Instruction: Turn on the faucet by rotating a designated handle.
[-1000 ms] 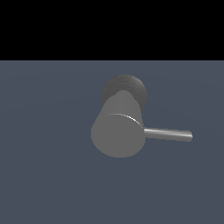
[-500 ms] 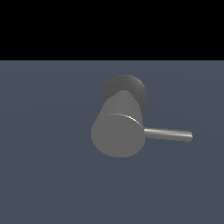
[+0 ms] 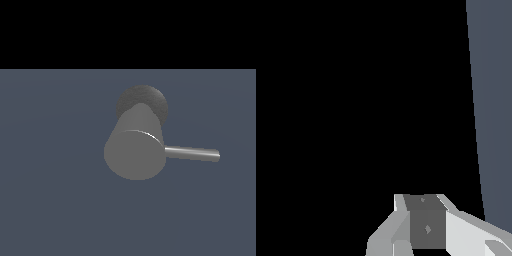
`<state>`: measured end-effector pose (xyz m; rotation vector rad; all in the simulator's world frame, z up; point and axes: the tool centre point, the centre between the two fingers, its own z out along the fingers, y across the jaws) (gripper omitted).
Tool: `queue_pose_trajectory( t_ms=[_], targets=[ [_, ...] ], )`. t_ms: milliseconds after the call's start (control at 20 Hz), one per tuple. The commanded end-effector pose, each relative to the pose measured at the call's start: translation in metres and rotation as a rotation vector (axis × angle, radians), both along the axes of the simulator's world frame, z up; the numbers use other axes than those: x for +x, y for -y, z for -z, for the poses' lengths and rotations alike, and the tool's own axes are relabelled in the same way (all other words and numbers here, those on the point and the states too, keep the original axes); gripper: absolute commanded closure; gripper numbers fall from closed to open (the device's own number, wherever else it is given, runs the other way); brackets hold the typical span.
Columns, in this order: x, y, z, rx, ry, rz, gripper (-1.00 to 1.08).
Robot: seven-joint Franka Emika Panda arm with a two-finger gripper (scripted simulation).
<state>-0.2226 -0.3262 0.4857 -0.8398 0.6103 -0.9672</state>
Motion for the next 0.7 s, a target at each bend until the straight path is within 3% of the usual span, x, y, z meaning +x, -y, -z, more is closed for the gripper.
queue_pose_trajectory(
  t_ms=[0,350,650],
  targets=[
    [0.004,0.014,0.027,0.103,-0.012,0.033,1.08],
    [0.016,0.035,0.113,0.385,-0.08,0.105,1.08],
    [0.027,0.028,0.195,0.621,-0.176,0.143,1.08]
  ],
)
